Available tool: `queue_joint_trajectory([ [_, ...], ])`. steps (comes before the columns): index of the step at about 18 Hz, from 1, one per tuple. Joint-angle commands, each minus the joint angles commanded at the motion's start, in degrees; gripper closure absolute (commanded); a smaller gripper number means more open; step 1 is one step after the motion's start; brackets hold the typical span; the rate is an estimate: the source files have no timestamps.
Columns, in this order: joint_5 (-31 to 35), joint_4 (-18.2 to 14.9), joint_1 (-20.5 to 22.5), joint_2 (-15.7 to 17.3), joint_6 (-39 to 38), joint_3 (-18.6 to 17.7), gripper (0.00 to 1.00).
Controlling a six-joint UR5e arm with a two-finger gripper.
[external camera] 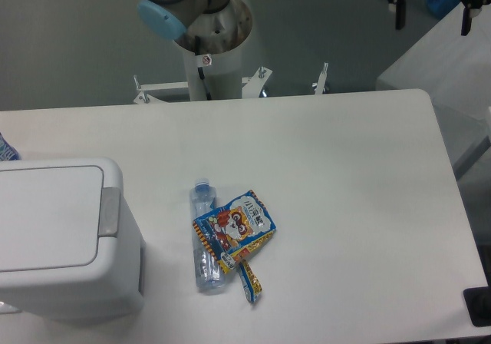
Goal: Open the trash can
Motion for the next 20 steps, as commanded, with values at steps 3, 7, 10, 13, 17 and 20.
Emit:
queue_joint_trajectory([
  [3,0.00,-0.09,0.00,0.00,-0.09,0.00,0.00],
  [7,-0.18,-0.09,-0.35,0.00,-1.31,-0.09,0.00],
  [10,-0.18,-0.09,-0.61,0.09,-4.73,-0.35,0.00],
  [13,-0.18,-0.09,-2.54,0.35,-8.95,-0.53,0.00],
  [17,0.35,0.00,-7.89,0.26,-19.92,-0.88,0.00],
  [20,0.09,0.00,-11.32,0.27,-31.42,-1.23,0.00],
])
